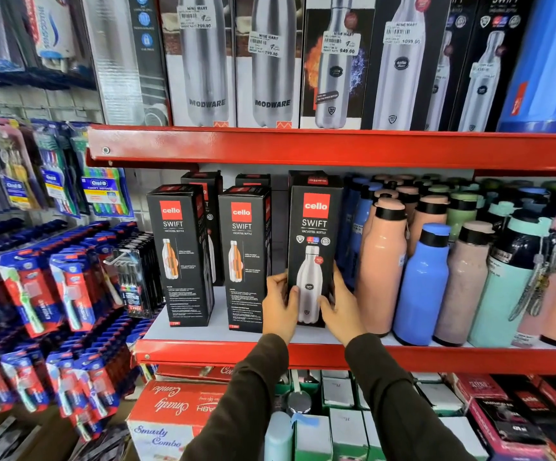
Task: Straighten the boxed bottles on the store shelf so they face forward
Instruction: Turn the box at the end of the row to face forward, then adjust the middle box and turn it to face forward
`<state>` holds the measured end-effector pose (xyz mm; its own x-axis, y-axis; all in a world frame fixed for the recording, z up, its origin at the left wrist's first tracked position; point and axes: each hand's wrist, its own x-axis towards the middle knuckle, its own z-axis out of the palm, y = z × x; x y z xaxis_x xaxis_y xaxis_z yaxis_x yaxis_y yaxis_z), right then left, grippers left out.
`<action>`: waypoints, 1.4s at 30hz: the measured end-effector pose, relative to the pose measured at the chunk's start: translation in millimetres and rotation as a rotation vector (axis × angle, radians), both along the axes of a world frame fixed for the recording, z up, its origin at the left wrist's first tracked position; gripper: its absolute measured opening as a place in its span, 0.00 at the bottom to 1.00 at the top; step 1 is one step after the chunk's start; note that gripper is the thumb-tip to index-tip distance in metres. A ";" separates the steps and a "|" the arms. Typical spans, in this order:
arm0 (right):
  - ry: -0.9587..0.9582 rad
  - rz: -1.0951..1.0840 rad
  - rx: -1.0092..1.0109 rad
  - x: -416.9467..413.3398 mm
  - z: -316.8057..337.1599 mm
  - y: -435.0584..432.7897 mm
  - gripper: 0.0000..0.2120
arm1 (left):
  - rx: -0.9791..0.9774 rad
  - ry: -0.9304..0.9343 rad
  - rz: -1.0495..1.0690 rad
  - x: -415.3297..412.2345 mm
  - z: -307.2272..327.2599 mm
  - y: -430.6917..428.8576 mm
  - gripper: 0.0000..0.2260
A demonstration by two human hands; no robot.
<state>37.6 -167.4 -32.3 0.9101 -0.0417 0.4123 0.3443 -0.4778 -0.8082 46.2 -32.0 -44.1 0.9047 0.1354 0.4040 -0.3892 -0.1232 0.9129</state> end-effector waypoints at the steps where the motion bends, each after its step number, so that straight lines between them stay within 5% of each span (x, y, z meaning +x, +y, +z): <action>1: 0.001 -0.002 -0.006 1.3 -1.3 0.0 0.39 | 0.012 0.005 0.014 0.8 -1.2 -0.6 0.10; 21: 0.005 -0.013 0.003 14.3 -14.2 -1.8 0.36 | 0.026 0.091 0.103 7.1 -8.9 -10.5 0.14; 29: -0.090 -0.245 0.136 7.6 -21.5 -1.0 0.19 | 0.030 0.082 0.138 -3.8 -10.5 -11.5 0.17; 42: -0.349 -0.237 0.171 -20.8 -15.4 62.1 0.09 | 0.056 -0.278 0.274 -39.3 -5.1 36.8 0.12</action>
